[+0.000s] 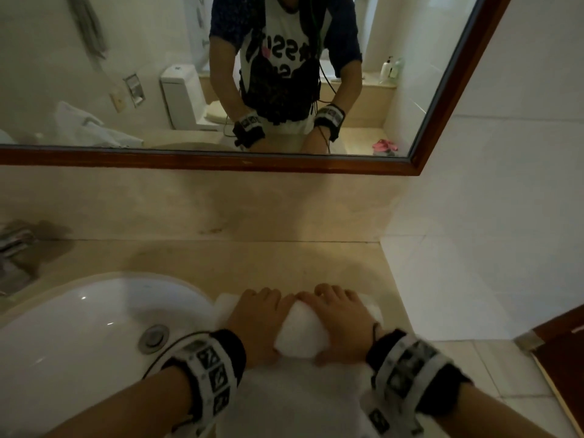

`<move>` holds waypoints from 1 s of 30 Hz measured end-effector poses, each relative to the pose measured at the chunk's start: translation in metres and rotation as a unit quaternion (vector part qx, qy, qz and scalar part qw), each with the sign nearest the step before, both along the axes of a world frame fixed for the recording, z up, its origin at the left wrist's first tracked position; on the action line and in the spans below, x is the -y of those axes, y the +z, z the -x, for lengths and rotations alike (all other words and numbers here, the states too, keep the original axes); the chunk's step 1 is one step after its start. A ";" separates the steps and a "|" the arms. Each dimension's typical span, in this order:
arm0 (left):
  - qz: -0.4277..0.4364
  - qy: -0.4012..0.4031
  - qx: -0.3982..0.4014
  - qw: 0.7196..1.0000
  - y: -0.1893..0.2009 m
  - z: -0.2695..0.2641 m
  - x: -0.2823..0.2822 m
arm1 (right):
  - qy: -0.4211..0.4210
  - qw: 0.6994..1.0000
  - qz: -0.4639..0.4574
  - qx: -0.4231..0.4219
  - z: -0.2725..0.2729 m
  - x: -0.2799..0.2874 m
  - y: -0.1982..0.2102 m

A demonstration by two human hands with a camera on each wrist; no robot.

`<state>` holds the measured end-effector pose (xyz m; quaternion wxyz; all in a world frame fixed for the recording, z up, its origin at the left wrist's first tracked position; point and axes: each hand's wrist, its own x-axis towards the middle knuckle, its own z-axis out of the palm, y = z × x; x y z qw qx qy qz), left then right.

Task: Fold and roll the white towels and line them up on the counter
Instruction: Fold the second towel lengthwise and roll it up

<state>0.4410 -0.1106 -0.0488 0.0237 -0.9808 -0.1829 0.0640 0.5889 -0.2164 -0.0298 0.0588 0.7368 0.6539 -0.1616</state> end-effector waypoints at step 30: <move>0.235 0.042 -0.207 0.949 0.033 0.008 -0.003 | 0.007 0.983 0.162 -0.079 -0.002 0.011 0.028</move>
